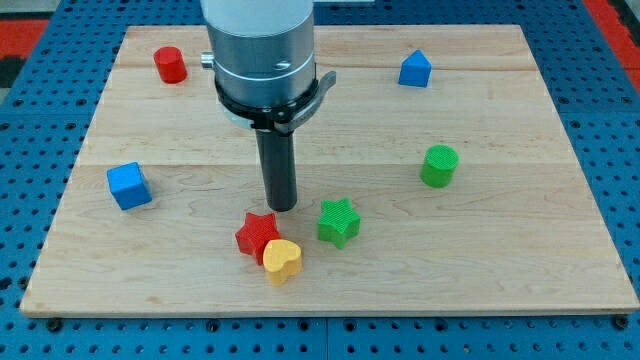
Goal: Move the green star to the bottom right
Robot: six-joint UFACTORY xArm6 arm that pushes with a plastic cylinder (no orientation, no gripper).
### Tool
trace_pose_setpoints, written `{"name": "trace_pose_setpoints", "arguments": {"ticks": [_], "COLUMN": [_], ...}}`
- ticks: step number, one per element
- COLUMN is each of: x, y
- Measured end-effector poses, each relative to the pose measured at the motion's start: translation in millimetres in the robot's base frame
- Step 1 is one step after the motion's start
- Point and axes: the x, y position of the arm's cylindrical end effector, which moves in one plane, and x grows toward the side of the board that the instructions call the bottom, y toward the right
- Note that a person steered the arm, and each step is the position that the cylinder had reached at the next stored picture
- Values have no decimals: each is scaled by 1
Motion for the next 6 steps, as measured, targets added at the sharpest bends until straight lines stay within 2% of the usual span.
{"name": "trace_pose_setpoints", "arguments": {"ticks": [2,3,4,5,6], "x": [48,52,66,36,30], "y": [82,119,130,176,180]}}
